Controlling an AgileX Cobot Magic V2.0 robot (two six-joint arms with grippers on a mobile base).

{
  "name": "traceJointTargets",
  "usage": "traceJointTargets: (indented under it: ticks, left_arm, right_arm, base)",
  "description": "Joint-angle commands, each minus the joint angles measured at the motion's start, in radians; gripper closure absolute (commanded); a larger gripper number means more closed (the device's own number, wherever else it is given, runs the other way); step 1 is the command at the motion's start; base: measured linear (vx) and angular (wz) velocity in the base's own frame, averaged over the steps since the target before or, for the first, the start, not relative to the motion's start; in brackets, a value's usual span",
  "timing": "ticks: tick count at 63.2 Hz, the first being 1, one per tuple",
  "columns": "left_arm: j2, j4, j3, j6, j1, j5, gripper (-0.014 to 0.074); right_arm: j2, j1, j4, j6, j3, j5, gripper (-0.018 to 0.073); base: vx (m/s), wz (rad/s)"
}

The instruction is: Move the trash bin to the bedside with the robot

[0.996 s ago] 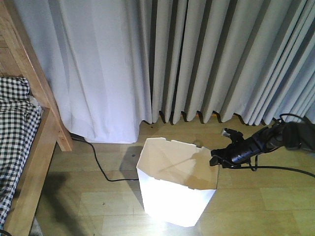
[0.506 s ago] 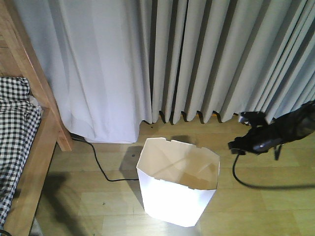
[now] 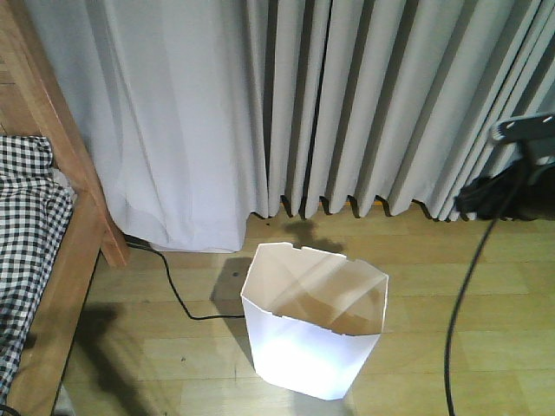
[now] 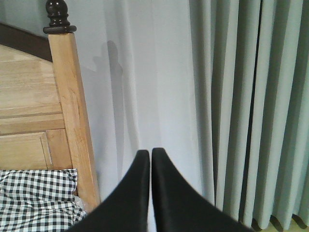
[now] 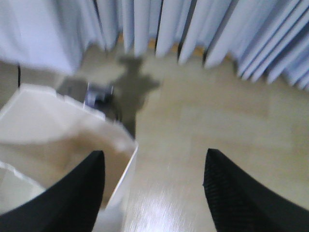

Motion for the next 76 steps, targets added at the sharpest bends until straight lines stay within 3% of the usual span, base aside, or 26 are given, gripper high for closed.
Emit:
traceJointTargets:
  ticks: [1, 19, 40, 63, 76]
  left_arm:
    - [-0.007, -0.010, 0.012, -0.014, 0.000, -0.074, 0.0603]
    - [-0.007, -0.010, 0.012, -0.014, 0.000, -0.074, 0.0603]
    - [-0.007, -0.010, 0.012, -0.014, 0.000, -0.074, 0.0603]
    - [-0.007, -0.010, 0.012, -0.014, 0.000, -0.074, 0.0603]
    - [-0.007, -0.010, 0.012, -0.014, 0.000, -0.074, 0.0603]
  right_arm:
    - [-0.177, -0.004, 0.013, 0.012, 0.025, -0.005, 0.0120]
    - [-0.581, -0.004, 0.017, 0.172, 0.182, -0.003, 0.0120]
    - [-0.932, 0.003, 0.023, 0.171, 0.309, -0.032, 0.0120]
    - [-1.134, 0.258, 0.013, 0.163, 0.434, -0.169, 0.0137]
    - [-1.148, 0.319, 0.012, 0.163, 0.449, -0.186, 0.0305]
  base:
    - [0.00, 0.00]
    - [0.00, 0.00]
    - [0.00, 0.00]
    - [0.00, 0.00]
    - [0.00, 0.00]
